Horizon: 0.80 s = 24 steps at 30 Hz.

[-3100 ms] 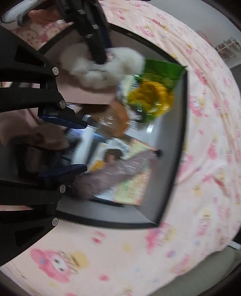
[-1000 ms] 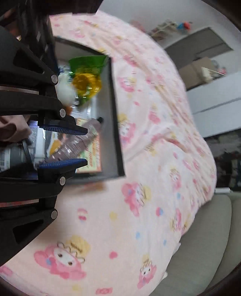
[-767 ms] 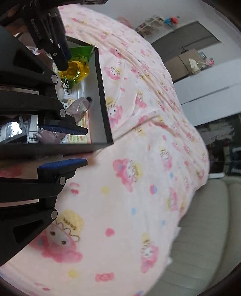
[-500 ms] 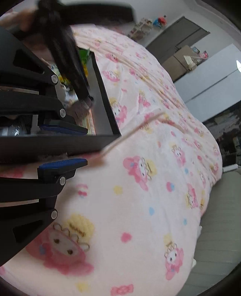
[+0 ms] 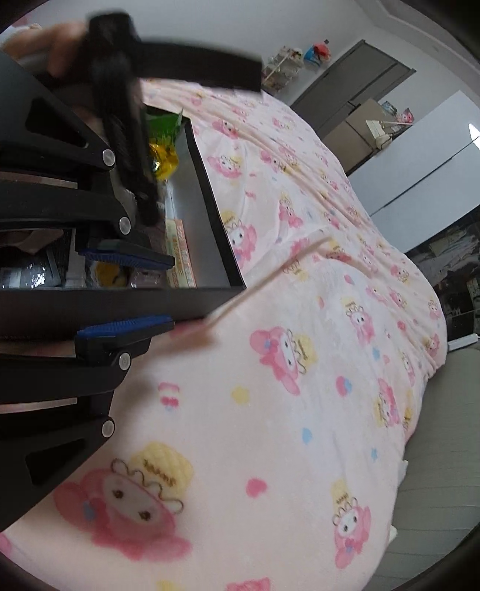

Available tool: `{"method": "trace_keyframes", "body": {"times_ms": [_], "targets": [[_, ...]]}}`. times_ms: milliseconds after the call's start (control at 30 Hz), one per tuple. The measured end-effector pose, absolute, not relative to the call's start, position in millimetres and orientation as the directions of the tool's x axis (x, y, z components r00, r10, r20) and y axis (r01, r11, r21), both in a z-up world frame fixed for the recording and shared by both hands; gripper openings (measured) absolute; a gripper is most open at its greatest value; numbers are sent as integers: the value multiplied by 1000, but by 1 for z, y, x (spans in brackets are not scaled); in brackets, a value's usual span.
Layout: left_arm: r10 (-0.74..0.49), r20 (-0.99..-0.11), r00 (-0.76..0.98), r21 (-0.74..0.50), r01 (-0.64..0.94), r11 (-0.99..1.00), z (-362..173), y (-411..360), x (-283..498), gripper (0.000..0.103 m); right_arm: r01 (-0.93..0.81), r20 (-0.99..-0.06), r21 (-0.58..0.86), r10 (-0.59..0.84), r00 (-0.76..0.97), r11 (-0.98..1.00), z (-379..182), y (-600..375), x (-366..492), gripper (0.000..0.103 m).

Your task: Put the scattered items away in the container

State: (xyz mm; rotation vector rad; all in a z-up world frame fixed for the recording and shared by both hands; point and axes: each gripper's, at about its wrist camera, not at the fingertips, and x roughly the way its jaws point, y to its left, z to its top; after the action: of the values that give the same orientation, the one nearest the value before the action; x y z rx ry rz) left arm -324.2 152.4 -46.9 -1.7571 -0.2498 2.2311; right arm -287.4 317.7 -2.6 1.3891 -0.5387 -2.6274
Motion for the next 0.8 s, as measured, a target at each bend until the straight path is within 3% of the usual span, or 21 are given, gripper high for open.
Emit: {"method": "trace_keyframes", "body": {"times_ms": [133, 300, 333, 500, 633, 800], "targets": [[321, -925, -202, -270, -245, -931, -43, 183, -303, 27, -80, -789, 331, -229, -570, -940, -5, 321, -290, 23], [230, -962, -147, -193, -232, -953, -75, 192, -315, 27, -84, -808, 329, -234, -541, -941, -15, 321, -294, 24], [226, -962, -151, -190, -220, -957, -77, 189, -321, 26, -85, -806, 323, -227, -546, -943, -15, 322, -295, 28], [255, -950, -181, -230, -150, -962, -82, 166, -343, 27, -87, -804, 308, -210, -556, -947, -16, 322, -297, 31], [392, -897, -205, -374, -123, -919, -64, 141, -325, 29, -85, -790, 317, -213, -575, -945, -11, 323, -295, 31], [387, -881, -271, -373, -104, -922, -48, 118, -291, 29, -12, -740, 353, -272, -615, -935, 8, 314, -286, 31]]}}
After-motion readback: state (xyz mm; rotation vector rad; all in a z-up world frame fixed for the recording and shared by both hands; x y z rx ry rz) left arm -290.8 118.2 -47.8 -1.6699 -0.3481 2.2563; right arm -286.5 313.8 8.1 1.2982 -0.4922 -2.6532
